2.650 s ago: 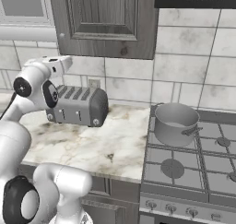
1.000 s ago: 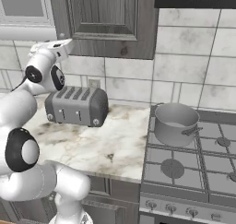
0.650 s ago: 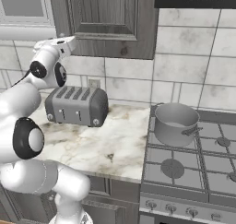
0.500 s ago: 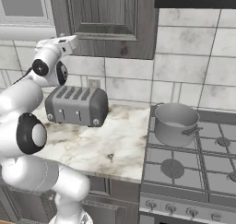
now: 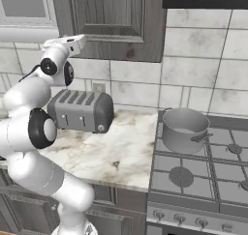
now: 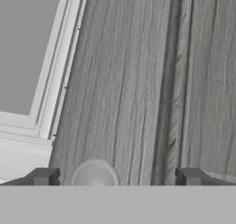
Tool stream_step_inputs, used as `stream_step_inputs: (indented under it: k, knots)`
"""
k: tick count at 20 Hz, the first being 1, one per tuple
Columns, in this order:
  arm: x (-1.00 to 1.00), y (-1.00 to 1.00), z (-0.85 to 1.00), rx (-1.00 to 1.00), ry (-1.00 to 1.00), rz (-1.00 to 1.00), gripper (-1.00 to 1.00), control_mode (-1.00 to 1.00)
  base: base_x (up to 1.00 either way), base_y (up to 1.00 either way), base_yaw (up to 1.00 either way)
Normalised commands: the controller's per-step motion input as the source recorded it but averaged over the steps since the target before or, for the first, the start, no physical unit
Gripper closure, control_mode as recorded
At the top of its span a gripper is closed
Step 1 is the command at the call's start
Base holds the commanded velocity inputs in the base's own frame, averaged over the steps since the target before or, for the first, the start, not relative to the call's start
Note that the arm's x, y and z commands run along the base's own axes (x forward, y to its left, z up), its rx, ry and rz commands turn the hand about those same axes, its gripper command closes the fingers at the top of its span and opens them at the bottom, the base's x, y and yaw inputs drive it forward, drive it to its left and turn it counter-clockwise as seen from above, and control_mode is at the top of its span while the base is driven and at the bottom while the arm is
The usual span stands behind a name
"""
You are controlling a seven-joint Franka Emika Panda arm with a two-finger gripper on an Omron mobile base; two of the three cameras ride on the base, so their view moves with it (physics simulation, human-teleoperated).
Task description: Open the cabinet and move the ladle to the pot. Then close the cabinet.
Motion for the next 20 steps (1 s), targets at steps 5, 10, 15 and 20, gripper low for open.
stream_step_inputs:
  k: [5, 10, 15, 20]
  knots:
    - [0.34, 0.06, -0.02, 0.00, 0.00, 0.00, -1.00, -1.00, 0.00, 0.00, 0.00]
    - [0.29, 0.07, -0.05, 0.00, 0.00, 0.00, -1.00, -1.00, 0.00, 0.00, 0.00]
    - [0.36, 0.11, -0.10, 0.00, 0.00, 0.00, 1.00, -1.00, 0.00, 0.00, 0.00]
    - [0.20, 0.06, -0.17, 0.00, 0.05, 0.00, 1.00, -1.00, 0.00, 0.00, 0.00]
